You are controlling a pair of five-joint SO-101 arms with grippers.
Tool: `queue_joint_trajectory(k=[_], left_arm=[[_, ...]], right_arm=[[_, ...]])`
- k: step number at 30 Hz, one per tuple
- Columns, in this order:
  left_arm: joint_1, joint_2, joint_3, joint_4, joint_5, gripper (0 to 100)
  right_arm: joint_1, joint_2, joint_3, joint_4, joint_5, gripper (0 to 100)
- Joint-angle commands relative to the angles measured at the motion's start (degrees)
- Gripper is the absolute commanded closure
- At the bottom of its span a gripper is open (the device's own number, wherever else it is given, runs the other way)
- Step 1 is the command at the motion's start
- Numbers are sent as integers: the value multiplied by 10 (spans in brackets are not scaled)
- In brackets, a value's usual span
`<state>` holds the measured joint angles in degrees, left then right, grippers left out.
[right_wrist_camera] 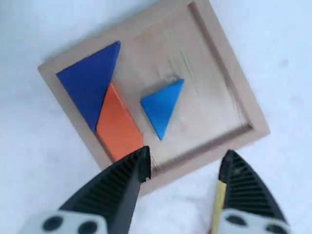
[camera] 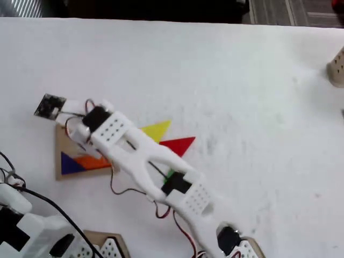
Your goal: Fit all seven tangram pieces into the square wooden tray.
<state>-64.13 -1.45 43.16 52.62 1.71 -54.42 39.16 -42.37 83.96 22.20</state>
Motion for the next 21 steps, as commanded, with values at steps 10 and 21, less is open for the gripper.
queue_joint_trajectory(k=[10,21], left_arm=[[6,-45,-5,11,-7,868],[178,-262,37,135,-55,868]], right_arm=[[194,-217,137,136,-9,981],[298,-532,685,-81,-33,981]])
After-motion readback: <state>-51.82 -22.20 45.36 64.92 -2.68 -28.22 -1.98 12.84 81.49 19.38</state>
